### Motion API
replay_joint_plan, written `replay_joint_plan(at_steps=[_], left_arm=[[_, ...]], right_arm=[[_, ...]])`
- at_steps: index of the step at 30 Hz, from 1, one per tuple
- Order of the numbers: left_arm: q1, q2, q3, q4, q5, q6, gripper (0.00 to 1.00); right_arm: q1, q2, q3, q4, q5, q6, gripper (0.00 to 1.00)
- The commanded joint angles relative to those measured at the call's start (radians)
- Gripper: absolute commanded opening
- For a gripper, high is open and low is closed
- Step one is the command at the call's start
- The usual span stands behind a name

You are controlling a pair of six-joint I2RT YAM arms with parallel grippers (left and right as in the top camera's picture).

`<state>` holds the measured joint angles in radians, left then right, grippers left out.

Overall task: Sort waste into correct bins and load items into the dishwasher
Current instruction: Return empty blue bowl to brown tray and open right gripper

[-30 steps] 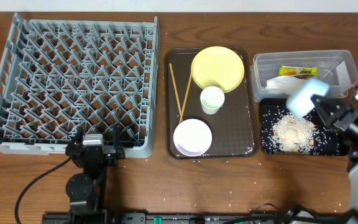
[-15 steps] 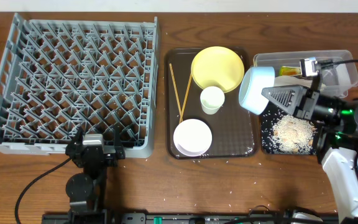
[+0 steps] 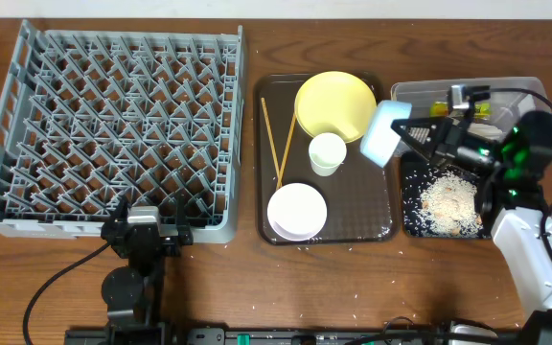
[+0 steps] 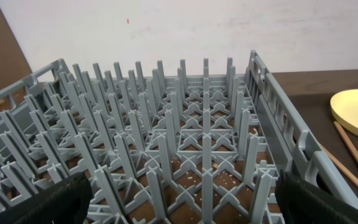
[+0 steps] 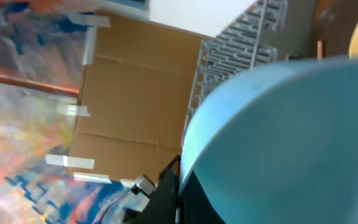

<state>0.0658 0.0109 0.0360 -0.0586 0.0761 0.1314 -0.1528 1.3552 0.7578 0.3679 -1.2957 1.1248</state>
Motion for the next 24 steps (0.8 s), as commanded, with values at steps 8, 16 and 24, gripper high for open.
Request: replay_joint_plan(at_steps=[8,16,24], left_arm=[[0.006,-0.006,-0.027,-0.014,0.01,0.003,0.95],[0.006,-0.006,-0.027,-0.014,0.01,0.003,0.96],[0.006,-0.006,-0.027,-0.014,0.01,0.003,0.95]], right_arm=[[0.193,-0.001,0.427,-0.898,0.462,-0.716,0.01],[0.454,0.005,0.558,-1.228,0.968,-0.841,0.01],[0.64,0.139,0.555,-1.357,1.173,-0.842,0.01]])
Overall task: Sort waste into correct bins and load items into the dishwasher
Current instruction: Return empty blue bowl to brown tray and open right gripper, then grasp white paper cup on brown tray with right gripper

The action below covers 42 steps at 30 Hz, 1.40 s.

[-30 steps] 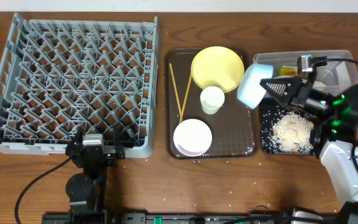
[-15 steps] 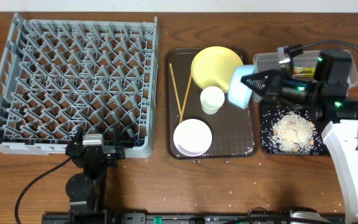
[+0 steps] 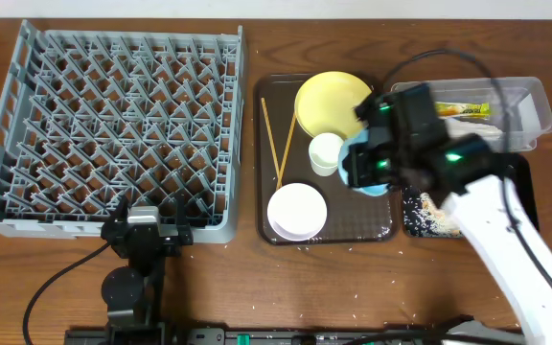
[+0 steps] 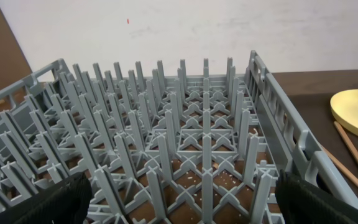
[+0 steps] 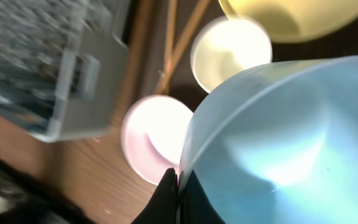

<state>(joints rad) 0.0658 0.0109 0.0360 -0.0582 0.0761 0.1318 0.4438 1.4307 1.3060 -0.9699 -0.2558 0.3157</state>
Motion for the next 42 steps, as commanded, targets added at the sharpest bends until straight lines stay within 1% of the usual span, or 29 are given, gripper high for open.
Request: replay_joint_plan(at_steps=[1,8,11,18,20,24,27,31,34,36,38,40,42], left_arm=[[0.006,-0.006,-0.027,-0.014,0.01,0.003,0.95],[0.006,-0.006,-0.027,-0.014,0.01,0.003,0.95],[0.006,-0.006,-0.027,-0.014,0.01,0.003,0.95],[0.006,-0.006,-0.027,-0.014,0.01,0.003,0.95],[0.006,-0.006,-0.027,-0.014,0.01,0.003,0.95],[0.006,-0.006,-0.027,-0.014,0.01,0.003,0.95],[0.006,-0.006,-0.027,-0.014,0.01,0.003,0.95],[0.006,-0.006,-0.027,-0.014,0.01,0.003,0.95],[0.006,-0.006,-0.027,-0.014,0.01,0.003,0.95],[0.006,-0.006,-0.027,-0.014,0.01,0.003,0.95],[0.006,-0.006,-0.027,-0.014,0.01,0.003,0.95],[0.006,-0.006,-0.027,-0.014,0.01,0.003,0.95],[0.006,-0.006,-0.027,-0.014,0.01,0.003,0.96]], right_arm=[[0.058,0.097,0.007,-0.036,0.146,-0.031,0.01],[0.095,0.256,0.006,-0.124,0.193,0.043,0.01],[0.095,0.29,0.006,-0.142,0.23,0.076,0.01],[0.095,0.304,0.006,-0.125,0.256,0.099,0.02],[0.095,0.304,0.006,-0.118,0.256,0.099,0.06],[0.095,0.304,0.006,-0.116,0.255,0.099,0.1],[0.095,0.304,0.006,-0.111,0.255,0.099,0.1],[0.095,0.302,0.006,-0.086,0.255,0.099,0.05],[0.092,0.289,0.031,-0.059,0.251,0.098,0.05],[0.091,0.276,0.087,-0.049,0.252,0.077,0.09],[0.091,0.275,0.138,-0.039,0.257,0.051,0.16],[0.091,0.275,0.183,-0.025,0.307,0.05,0.19],[0.087,0.275,0.193,0.001,0.353,0.058,0.25]])
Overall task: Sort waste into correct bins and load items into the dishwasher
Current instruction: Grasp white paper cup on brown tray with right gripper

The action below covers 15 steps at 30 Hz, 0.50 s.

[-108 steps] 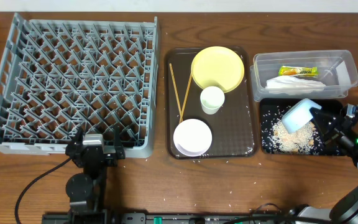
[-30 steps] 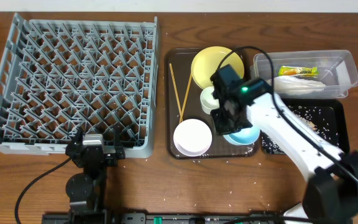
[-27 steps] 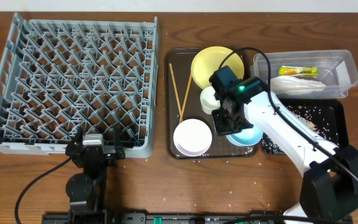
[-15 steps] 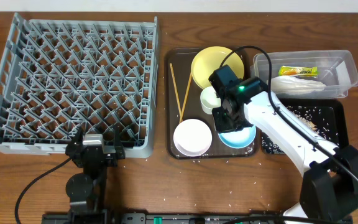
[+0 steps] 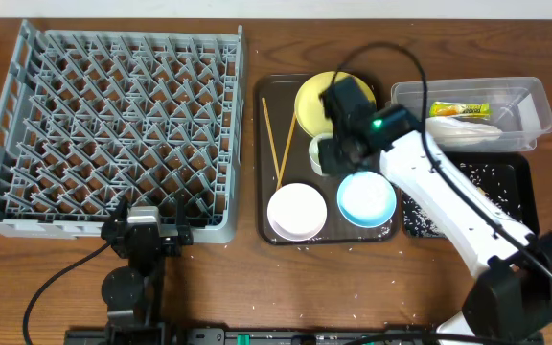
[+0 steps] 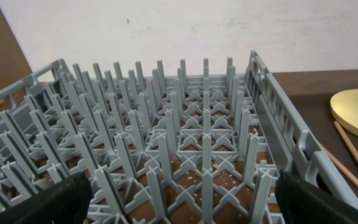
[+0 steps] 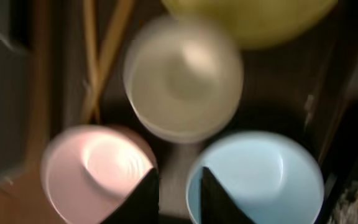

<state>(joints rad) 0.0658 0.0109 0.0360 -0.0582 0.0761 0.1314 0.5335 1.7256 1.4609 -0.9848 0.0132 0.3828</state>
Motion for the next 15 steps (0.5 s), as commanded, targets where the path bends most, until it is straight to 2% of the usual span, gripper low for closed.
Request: replay_joint_plan(at_steps=[1,6,15], left_arm=[[0.006,-0.006,-0.027,-0.014,0.01,0.003,0.95],[0.006,-0.006,-0.027,-0.014,0.01,0.003,0.95],[0.006,-0.006,-0.027,-0.014,0.01,0.003,0.95]], right_arm=[[-0.009,-0.019,0.037,0.031,0.096,0.008,0.3],[-0.069,0.029,0.034,0.047,0.083,0.047,0.32],[-0.108,0.221,0.034,0.109,-0.029,-0.011,0.35]])
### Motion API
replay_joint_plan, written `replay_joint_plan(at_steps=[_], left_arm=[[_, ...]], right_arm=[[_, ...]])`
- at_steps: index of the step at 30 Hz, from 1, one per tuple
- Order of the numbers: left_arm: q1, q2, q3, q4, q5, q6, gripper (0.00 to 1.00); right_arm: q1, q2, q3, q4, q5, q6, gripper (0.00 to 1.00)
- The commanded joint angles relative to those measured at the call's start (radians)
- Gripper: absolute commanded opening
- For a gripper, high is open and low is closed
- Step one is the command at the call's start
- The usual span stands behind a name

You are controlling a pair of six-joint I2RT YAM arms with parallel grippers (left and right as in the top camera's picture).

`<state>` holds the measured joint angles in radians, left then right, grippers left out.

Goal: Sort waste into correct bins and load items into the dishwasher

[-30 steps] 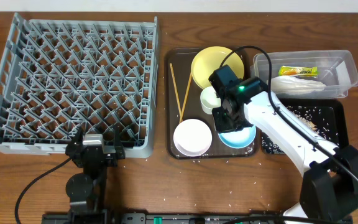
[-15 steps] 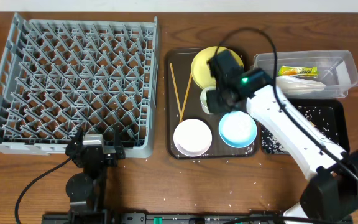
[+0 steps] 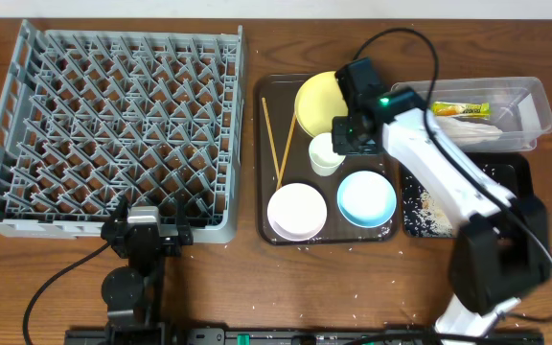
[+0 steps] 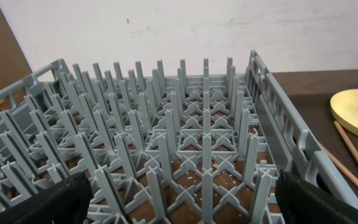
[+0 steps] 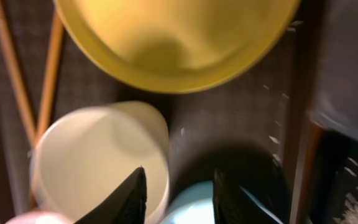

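On the brown tray (image 3: 379,233) lie a yellow plate (image 3: 319,101), a pair of chopsticks (image 3: 276,144), a cream cup (image 3: 324,155), a white bowl (image 3: 296,211) and a light blue bowl (image 3: 366,197). My right gripper (image 3: 346,134) hangs open low over the cup's right side. In the right wrist view its gripper (image 5: 180,180) has one finger over the cup (image 5: 92,155) and the other over bare tray, with the blue bowl (image 5: 194,208) just below. My left gripper (image 3: 145,235) rests open at the front edge of the grey dish rack (image 3: 113,125).
A clear bin (image 3: 535,105) at the right holds a yellow wrapper (image 3: 460,110) and other waste. In front of it a black tray (image 3: 412,216) carries spilled rice. Rice grains dot the table's front. The rack (image 4: 185,143) holds no dishes.
My right gripper has moved from above the gap between cup, white bowl and blue bowl toward the far side, lower over the cup's right rim. It stays open. The left arm has not moved.
My right gripper first held the blue bowl tilted over the black tray with the rice. Then it held the bowl above the brown tray. Later the bowl sat on the tray and the gripper was open above it; now the gripper is at the cup.
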<state>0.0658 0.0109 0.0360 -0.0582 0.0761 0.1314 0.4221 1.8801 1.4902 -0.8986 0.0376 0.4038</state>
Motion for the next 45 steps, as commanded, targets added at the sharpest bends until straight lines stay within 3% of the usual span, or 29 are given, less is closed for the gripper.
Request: replay_joint_plan(at_steps=[1,2,5,11,18,20,21,23,26,27,29,31,35,39,45], left_arm=[[0.006,-0.006,-0.027,-0.014,0.01,0.003,0.95],[0.006,-0.006,-0.027,-0.014,0.01,0.003,0.95],[0.006,-0.006,-0.027,-0.014,0.01,0.003,0.95],[0.006,-0.006,-0.027,-0.004,0.012,0.003,0.95],[0.006,-0.005,-0.027,-0.008,0.019,0.003,0.95],[0.006,-0.005,-0.027,0.08,0.108,-0.077,0.95],[0.006,-0.005,-0.027,0.134,0.123,-0.146,0.96],[0.006,-0.005,-0.026,0.295,0.095,-0.435,0.95],[0.006,-0.005,-0.026,0.416,0.013,-1.047,0.95],[0.006,-0.005,-0.026,0.38,0.029,-1.305,0.95],[0.006,-0.005,-0.026,0.235,0.089,-1.676,0.95],[0.006,-0.005,-0.026,0.117,0.137,-1.812,0.96],[0.005,-0.005,-0.026,0.053,0.161,-1.811,0.96],[0.005,-0.005,-0.023,0.182,0.195,-1.517,0.95],[0.01,0.179,0.148,0.138,0.212,-1.328,0.95]], right_arm=[[0.004,0.085,0.005,0.035,-0.072,-0.041,0.35],[0.004,0.106,0.005,0.047,-0.087,-0.042,0.35],[-0.004,0.124,0.01,0.068,-0.098,-0.034,0.01],[-0.062,-0.028,0.095,0.03,-0.111,-0.035,0.01],[-0.178,-0.175,0.112,0.071,-0.29,-0.034,0.01],[-0.221,-0.179,0.112,0.072,-0.38,-0.035,0.01],[-0.233,-0.178,0.111,0.072,-0.404,-0.036,0.01],[-0.25,-0.176,0.11,0.072,-0.441,-0.043,0.01],[-0.256,-0.176,0.11,0.082,-0.462,-0.042,0.01],[-0.254,-0.176,0.11,0.086,-0.467,-0.042,0.01],[-0.243,-0.176,0.11,0.087,-0.469,-0.045,0.01],[-0.237,-0.176,0.11,0.087,-0.47,-0.051,0.01],[-0.233,-0.176,0.11,0.089,-0.473,-0.053,0.01],[-0.232,-0.176,0.11,0.087,-0.476,-0.054,0.01],[-0.231,-0.176,0.11,0.106,-0.502,-0.061,0.01]])
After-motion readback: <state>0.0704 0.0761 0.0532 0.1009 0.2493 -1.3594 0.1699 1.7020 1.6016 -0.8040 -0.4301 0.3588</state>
